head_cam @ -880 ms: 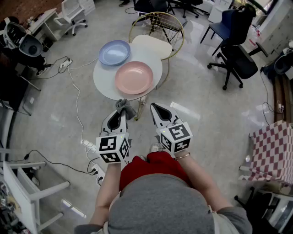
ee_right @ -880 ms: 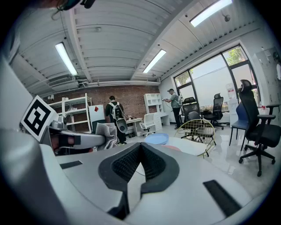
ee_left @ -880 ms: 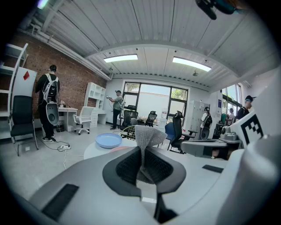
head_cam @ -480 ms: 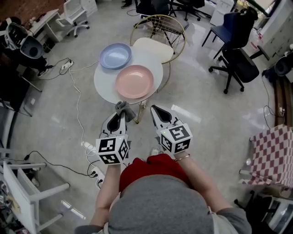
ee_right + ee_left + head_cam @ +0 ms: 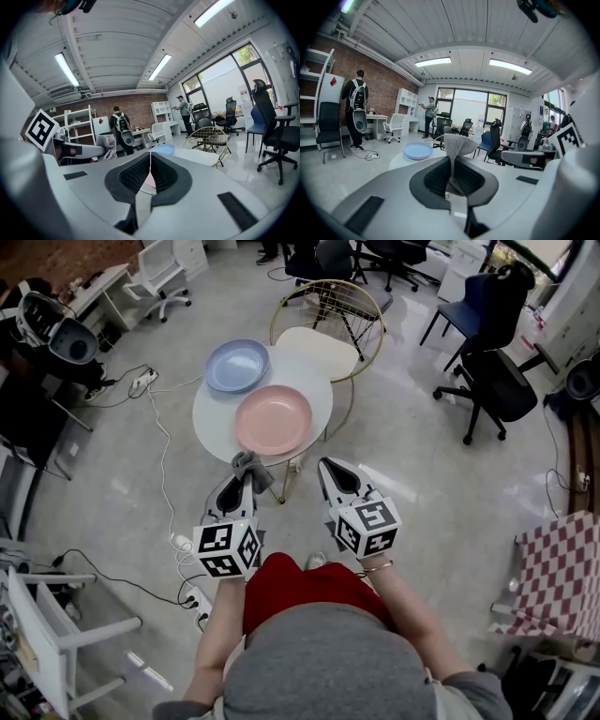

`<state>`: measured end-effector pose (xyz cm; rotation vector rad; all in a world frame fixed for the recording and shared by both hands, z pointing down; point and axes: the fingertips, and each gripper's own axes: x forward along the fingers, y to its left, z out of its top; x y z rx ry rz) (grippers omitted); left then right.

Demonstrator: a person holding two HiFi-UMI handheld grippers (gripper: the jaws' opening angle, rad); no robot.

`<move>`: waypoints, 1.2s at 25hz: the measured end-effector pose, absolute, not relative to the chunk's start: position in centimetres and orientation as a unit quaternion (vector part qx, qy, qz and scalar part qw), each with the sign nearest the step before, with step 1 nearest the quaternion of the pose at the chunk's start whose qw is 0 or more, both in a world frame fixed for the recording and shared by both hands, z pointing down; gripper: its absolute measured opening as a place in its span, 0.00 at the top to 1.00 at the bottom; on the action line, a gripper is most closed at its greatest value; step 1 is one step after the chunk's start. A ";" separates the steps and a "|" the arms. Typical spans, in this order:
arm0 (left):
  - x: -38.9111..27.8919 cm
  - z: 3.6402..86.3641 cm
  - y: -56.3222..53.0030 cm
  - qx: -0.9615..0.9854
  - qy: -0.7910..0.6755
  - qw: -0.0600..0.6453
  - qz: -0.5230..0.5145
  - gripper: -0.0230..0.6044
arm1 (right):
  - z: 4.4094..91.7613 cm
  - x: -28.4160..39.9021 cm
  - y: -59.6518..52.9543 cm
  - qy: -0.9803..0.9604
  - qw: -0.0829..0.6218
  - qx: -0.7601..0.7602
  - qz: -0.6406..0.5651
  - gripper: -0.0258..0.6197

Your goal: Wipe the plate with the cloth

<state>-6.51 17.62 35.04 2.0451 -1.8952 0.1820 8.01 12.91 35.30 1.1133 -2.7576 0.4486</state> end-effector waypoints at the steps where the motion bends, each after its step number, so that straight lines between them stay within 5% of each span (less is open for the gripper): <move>1: -6.5 35.0 17.4 0.720 -0.670 0.172 0.065 0.91 | 35.4 8.3 12.6 -0.914 0.066 0.371 0.150 0.91; 30: -14.7 38.7 -1.8 0.733 -0.643 0.205 0.086 0.91 | 38.6 2.6 -4.6 -0.885 0.091 0.420 0.181 0.91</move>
